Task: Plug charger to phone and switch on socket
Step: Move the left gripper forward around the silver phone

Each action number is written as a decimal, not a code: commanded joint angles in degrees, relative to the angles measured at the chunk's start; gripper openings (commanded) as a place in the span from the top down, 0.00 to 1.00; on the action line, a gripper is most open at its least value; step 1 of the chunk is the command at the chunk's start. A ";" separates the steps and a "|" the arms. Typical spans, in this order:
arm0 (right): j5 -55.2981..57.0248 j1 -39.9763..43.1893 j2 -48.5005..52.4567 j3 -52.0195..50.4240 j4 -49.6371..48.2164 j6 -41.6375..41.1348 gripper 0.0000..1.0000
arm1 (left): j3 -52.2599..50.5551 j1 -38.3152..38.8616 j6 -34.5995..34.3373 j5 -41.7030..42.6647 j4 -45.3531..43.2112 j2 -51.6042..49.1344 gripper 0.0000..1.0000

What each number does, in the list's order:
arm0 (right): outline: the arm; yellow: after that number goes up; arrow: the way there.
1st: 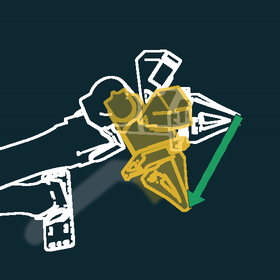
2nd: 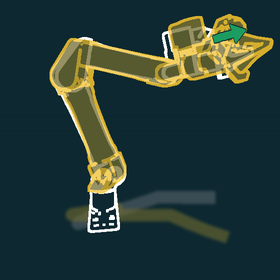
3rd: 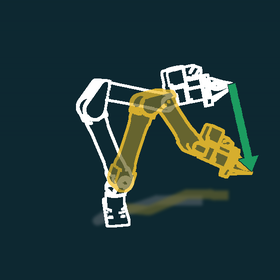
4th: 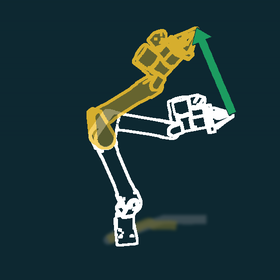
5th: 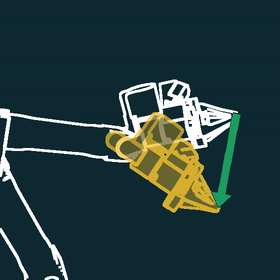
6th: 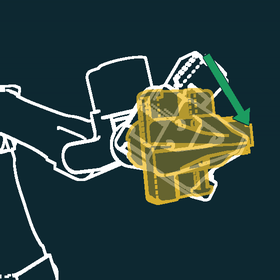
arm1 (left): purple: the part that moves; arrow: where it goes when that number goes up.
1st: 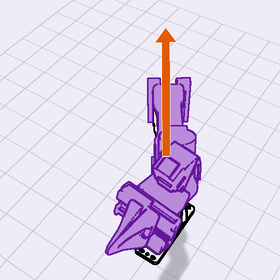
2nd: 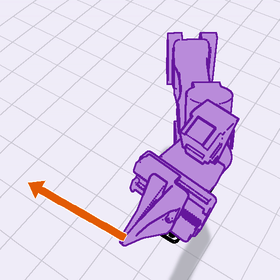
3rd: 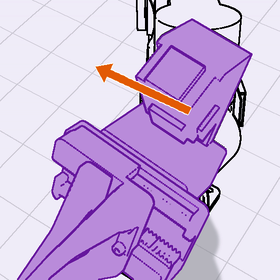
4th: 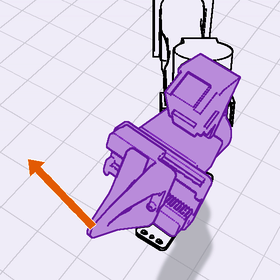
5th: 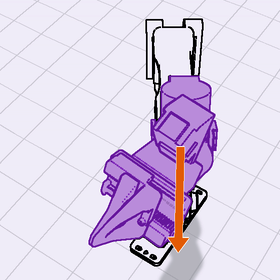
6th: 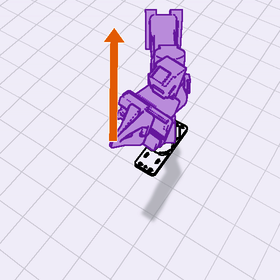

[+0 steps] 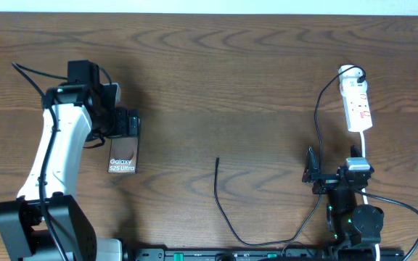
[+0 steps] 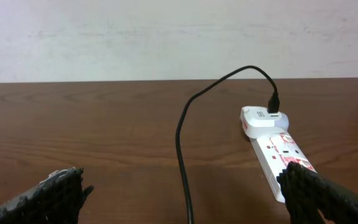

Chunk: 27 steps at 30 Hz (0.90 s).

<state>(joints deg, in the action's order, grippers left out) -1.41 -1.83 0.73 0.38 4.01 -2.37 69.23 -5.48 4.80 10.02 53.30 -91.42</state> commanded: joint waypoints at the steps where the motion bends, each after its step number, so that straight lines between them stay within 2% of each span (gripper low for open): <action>1: -0.22 0.33 -0.09 -0.07 0.24 -0.35 0.01 | -3.04 -0.17 0.79 -3.54 -1.99 -0.26 0.02; 7: -0.22 0.33 -0.09 -0.07 0.24 -0.35 0.01 | -6.12 -0.17 2.14 -5.62 -6.32 -2.47 0.02; 17: -0.22 0.33 -0.09 -0.07 0.24 -0.35 0.01 | -6.12 -0.17 3.13 -5.57 -6.91 -9.35 0.02; 27: -0.22 0.33 -0.09 -0.07 0.24 -0.35 0.01 | -6.67 0.09 4.87 -5.62 -8.07 -10.12 0.02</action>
<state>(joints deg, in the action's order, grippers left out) -1.41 -1.83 0.73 0.38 4.01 -2.37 63.33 -5.48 7.60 5.58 45.93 -100.88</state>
